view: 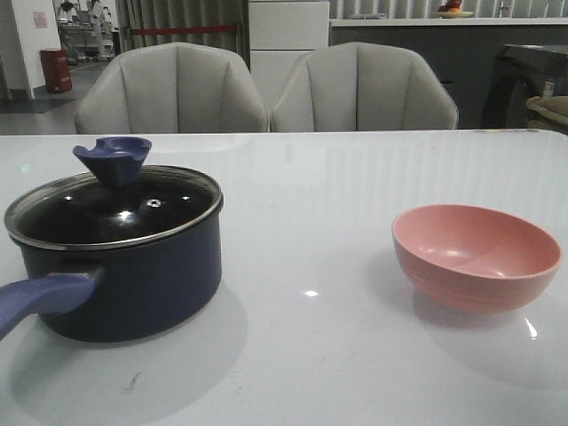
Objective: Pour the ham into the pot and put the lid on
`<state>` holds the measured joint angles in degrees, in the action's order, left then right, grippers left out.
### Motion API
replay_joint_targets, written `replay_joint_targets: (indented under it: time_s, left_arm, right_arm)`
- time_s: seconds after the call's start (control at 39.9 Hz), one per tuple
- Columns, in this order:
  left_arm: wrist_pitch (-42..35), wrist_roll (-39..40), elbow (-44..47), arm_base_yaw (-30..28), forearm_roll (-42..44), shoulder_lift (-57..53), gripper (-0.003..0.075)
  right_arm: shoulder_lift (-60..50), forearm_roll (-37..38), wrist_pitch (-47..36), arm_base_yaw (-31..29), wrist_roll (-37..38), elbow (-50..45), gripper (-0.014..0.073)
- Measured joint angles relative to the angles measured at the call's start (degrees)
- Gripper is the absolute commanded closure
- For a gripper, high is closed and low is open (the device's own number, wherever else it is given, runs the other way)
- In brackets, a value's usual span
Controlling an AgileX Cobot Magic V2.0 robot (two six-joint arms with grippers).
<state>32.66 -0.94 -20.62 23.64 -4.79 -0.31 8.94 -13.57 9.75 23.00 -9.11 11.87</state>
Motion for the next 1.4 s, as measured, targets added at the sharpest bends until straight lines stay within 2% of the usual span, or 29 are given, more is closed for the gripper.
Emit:
replay_joint_targets:
  time_s: [0.73,0.9,1.05,1.23,1.4]
  left_arm:
    - [-1.17,0.00,0.43,0.00,0.00,0.00,0.0607]
    - [-9.02,0.00,4.93,-0.86,1.72,0.00,0.0607]
    - [-17.88,0.00,12.18,-6.43,4.39,0.00,0.0607]
    - [-23.64,0.00,20.37,-13.53,4.79,0.00,0.0607]
    - [-30.62,0.35,20.98,-17.61,4.79,0.00,0.0607]
  right_arm:
    - [0.00,0.00,0.00,0.00,0.00,0.00,0.0426]
    - [0.00,0.00,0.00,0.00,0.00,0.00,0.0426]
    - [0.00,0.00,0.00,0.00,0.00,0.00,0.0426]
    - [0.00,0.00,0.00,0.00,0.00,0.00,0.0426]
    - [0.00,0.00,0.00,0.00,0.00,0.00,0.0426]
